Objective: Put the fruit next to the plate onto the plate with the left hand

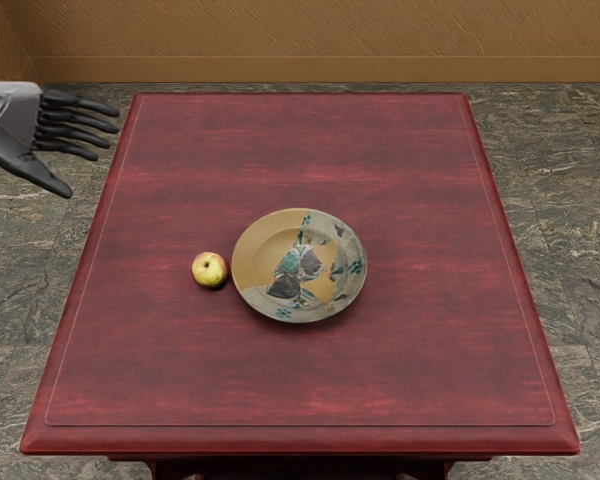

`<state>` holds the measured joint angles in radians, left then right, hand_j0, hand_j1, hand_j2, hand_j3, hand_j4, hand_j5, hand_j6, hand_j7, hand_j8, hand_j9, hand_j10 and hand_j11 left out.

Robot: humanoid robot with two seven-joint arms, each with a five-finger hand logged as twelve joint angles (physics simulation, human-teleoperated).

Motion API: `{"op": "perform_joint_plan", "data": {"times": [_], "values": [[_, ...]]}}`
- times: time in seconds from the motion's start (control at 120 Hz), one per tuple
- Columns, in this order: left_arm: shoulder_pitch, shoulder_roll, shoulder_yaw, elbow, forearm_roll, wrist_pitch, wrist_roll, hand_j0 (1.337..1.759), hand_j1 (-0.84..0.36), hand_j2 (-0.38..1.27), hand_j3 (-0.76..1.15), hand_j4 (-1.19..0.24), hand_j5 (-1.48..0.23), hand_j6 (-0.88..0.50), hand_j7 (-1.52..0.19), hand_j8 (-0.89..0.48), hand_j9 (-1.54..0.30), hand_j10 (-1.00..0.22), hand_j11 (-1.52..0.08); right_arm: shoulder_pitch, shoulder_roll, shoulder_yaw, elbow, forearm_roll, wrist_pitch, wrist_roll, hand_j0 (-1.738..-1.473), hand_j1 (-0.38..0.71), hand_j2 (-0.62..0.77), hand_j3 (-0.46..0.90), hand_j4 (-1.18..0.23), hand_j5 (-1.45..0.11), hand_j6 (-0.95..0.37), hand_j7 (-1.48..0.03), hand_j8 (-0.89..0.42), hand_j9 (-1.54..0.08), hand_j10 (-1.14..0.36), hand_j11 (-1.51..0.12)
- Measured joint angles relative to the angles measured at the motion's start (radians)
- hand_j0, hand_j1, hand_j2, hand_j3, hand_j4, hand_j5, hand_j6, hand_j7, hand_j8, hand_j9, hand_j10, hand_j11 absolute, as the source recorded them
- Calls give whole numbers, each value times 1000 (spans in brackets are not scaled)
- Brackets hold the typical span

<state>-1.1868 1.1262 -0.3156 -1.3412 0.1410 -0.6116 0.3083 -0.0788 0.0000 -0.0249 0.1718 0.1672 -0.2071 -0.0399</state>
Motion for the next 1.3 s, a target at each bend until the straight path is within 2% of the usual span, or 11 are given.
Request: {"op": "perform_joint_plan", "data": {"times": [0.225, 0.267, 0.375, 0.492, 0.592, 0.742, 0.8, 0.942, 1.108, 1.192, 1.3], "values": [[-6, 21, 0, -15, 2, 0, 12, 1658, 48, 51, 0, -253, -328, -253, -328, -253, -328, -253, -328, 11, 0, 0, -6, 0, 0, 5, -1658, -306, -7, 0, -37, -47, -37, -47, -37, -47, -37, -47], [-11, 47, 0, -43, 2, 0, 44, 1658, 48, 52, 0, -253, -328, -254, -328, -254, -328, -253, -328, 12, 0, 0, -7, 0, 0, 5, -1658, -305, -7, 0, -37, -47, -37, -47, -37, -47, -37, -47], [-6, 97, 1, -96, 3, 0, 166, 1658, 48, 51, 0, -254, -328, -254, -328, -254, -328, -254, -328, 10, 0, 0, -4, 0, 0, 3, -1658, -306, -7, 0, -37, -47, -37, -47, -37, -47, -37, -47], [-6, 132, 1, -147, 48, 19, 246, 1658, 48, 51, 0, -254, -328, -255, -328, -255, -328, -254, -328, 9, 0, 0, -1, 0, 0, 1, -1658, -305, -7, 0, -37, -47, -37, -47, -37, -47, -37, -47], [-9, 114, 7, -166, 110, 118, 281, 1658, 48, 51, 0, -255, -328, -255, -328, -255, -328, -255, -328, 8, 0, 0, 0, 0, 0, 0, -1658, -305, -7, 0, -37, -47, -37, -47, -37, -47, -37, -47], [-26, 38, 23, -199, 242, 289, 297, 1658, 48, 52, 0, -257, -330, -257, -329, -257, -329, -257, -329, 8, 0, 0, 0, 0, 0, 0, -1658, -305, -7, 0, -37, -47, -37, -47, -37, -47, -37, -47], [-89, -6, 58, -204, 292, 343, 300, 1658, 47, 52, 0, -259, -331, -260, -331, -260, -331, -259, -330, 8, 0, 0, 0, 0, 0, 0, -1658, -305, -7, 0, -37, -47, -37, -47, -37, -47, -37, -47], [-416, -116, 357, -210, 341, 538, 302, 1658, 43, 53, 0, -261, -334, -261, -334, -261, -334, -260, -333, 8, 0, -1, 0, 0, 0, 0, -1658, -305, -7, 0, -37, -47, -37, -47, -37, -47, -37, -47], [-573, -188, 689, -231, 317, 770, 302, 1658, 43, 53, 0, -261, -334, -262, -334, -262, -334, -261, -334, 8, 0, -1, 0, 0, 0, 0, -1658, -306, -7, 0, -37, -47, -37, -47, -37, -47, -37, -47], [-645, -208, 802, -269, 278, 858, 302, 1658, 44, 53, 0, -261, -334, -262, -334, -261, -334, -260, -333, 8, 0, 0, 0, 0, 0, 0, -1658, -305, -7, 0, -37, -47, -37, -47, -37, -47, -37, -47], [-684, -265, 897, -311, 196, 910, 303, 1658, 44, 54, 0, -260, -334, -261, -334, -261, -333, -260, -333, 8, 0, 0, 0, 0, 0, 0, -1658, -305, -7, 0, -37, -47, -37, -47, -37, -47, -37, -47]]}}
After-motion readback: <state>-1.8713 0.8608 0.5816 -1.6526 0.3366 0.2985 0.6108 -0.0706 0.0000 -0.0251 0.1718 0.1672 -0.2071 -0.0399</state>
